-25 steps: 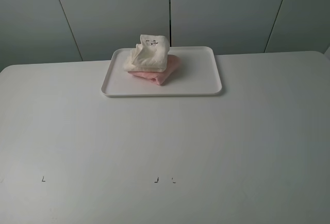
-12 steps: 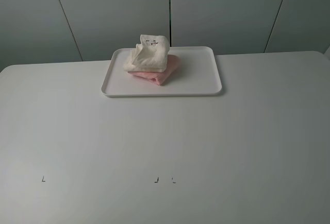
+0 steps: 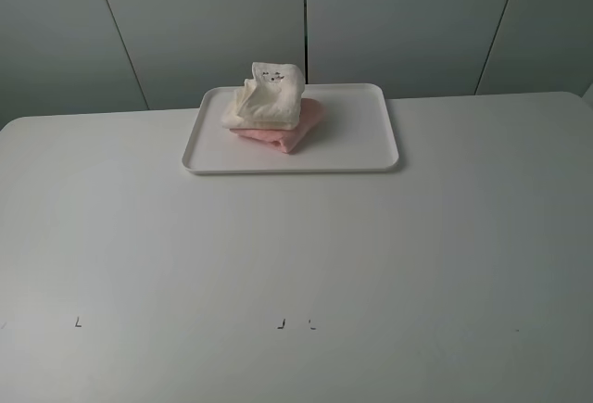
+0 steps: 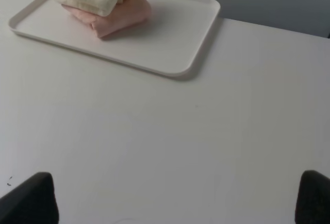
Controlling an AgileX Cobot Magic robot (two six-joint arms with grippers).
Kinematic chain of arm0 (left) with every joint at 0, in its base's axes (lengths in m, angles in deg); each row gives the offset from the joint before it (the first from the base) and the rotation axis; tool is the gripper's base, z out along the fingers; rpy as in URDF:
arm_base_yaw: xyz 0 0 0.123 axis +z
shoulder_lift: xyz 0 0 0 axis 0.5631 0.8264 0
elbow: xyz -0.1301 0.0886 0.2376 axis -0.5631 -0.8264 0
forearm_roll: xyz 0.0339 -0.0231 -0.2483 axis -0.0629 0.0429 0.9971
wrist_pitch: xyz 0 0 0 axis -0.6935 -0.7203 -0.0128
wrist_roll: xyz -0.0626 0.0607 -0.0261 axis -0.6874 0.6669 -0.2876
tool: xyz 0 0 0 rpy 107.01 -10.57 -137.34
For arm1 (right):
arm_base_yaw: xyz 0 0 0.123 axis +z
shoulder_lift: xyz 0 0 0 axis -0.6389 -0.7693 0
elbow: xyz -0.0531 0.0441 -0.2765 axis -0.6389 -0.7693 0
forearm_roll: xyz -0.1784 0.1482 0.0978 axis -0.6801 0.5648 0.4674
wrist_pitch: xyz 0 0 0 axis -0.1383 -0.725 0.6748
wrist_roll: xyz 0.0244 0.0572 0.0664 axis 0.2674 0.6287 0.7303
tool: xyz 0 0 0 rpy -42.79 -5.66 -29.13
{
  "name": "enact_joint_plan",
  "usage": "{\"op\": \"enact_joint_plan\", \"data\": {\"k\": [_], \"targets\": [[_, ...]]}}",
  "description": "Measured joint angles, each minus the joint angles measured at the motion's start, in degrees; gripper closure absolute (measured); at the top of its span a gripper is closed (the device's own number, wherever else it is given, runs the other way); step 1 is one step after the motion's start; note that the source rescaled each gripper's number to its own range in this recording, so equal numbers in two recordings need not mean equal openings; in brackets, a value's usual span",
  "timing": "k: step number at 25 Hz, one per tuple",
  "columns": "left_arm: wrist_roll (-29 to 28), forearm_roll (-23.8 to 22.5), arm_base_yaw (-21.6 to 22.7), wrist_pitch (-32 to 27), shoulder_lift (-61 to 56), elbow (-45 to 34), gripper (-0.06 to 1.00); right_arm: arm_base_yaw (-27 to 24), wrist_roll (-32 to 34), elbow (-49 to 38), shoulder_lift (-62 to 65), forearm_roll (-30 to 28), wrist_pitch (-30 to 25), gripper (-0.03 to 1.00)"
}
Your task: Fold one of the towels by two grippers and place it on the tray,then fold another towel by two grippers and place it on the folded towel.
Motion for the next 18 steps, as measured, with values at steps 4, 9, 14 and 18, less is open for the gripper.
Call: {"op": "enact_joint_plan", "data": {"k": [4,9,14,18], "targets": [[0.0,0.0,0.0,0.0,0.0,0.0,-0.04,0.0,-0.5,0.0,0.0,0.0,0.0,-0.03],[0.0,0.0,0.1,0.0,0.0,0.0,-0.04,0.0,-0.7,0.0,0.0,0.1,0.0,-0.03],[0.0,0.0,0.1,0.0,0.0,0.0,-0.04,0.0,-0.8,0.0,0.0,0.1,0.0,-0.03],[0.0,0.0,0.1,0.0,0.0,0.0,-0.04,0.0,-0.8,0.0,0.0,0.1,0.0,-0.03]]}}
